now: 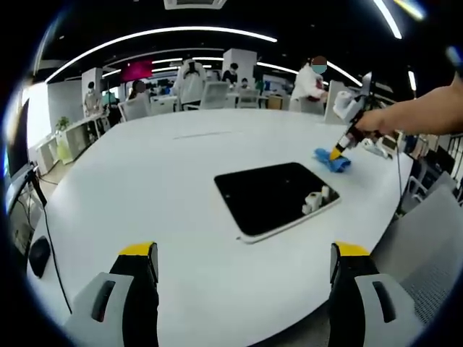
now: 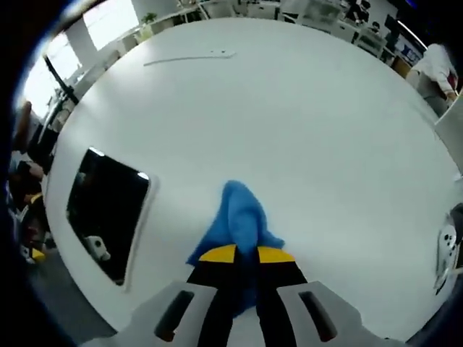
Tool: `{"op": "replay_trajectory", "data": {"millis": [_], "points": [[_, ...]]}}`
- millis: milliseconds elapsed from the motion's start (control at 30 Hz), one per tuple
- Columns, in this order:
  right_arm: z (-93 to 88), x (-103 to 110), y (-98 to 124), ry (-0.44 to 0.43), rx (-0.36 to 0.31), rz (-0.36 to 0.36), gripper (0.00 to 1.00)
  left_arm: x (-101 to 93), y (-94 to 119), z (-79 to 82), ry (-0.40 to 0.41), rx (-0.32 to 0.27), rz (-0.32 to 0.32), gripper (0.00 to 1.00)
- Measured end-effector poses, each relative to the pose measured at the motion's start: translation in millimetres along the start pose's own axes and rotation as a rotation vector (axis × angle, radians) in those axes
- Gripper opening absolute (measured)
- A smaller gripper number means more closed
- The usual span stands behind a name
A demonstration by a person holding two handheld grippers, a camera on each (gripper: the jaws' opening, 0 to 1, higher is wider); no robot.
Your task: Wipe the mirror surface with the cleaning cloth until all visible marks leave the cleaned area.
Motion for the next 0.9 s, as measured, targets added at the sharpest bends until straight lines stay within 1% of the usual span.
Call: {"op": "replay_trajectory", "data": {"millis": [100, 167, 300, 400, 600, 900], "points": [[2.0, -2, 7, -0.034, -0.001, 0.001, 0.04, -1.7, -1, -0.2, -0.007, 0.003, -0.011, 0.99], [2.0, -2, 10, -0.039, 0.002, 0.001, 0.04, -2.1, -1, 0.0, -0.009, 0.002, -0.012, 1.00], [0.1, -2, 11, -0.068, 0.019, 0.007, 0.04, -2.7, -1, 0.7, -0.006, -0.003, -0.017, 1.00], [1.1, 1, 13, -0.082, 0.025, 0.009, 0.04, -3.4, -1, 0.7, -0.030, 0.001, -0.019, 1.00], [5.6, 5, 9, -0.098, 0.038, 0.021, 0.04, -2.2, 0, 1.9, -0.038, -0.009, -0.011, 1.00], [10.3, 20, 4, -0.102, 0.050, 0.040, 0.04, -1.4, 1, 2.3, -0.031, -0.009, -0.008, 1.00]]}}
Point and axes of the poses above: the point that each gripper's makers call its tool centre point, and the gripper's own axes: y roughly backward along the fingers, x roughly to its left, z roughly out of its top, the point moved 4 cm from there along y, roughly backward along the fingers, and after that the axes turned 11 degrees about y, right-handed, at the moved point
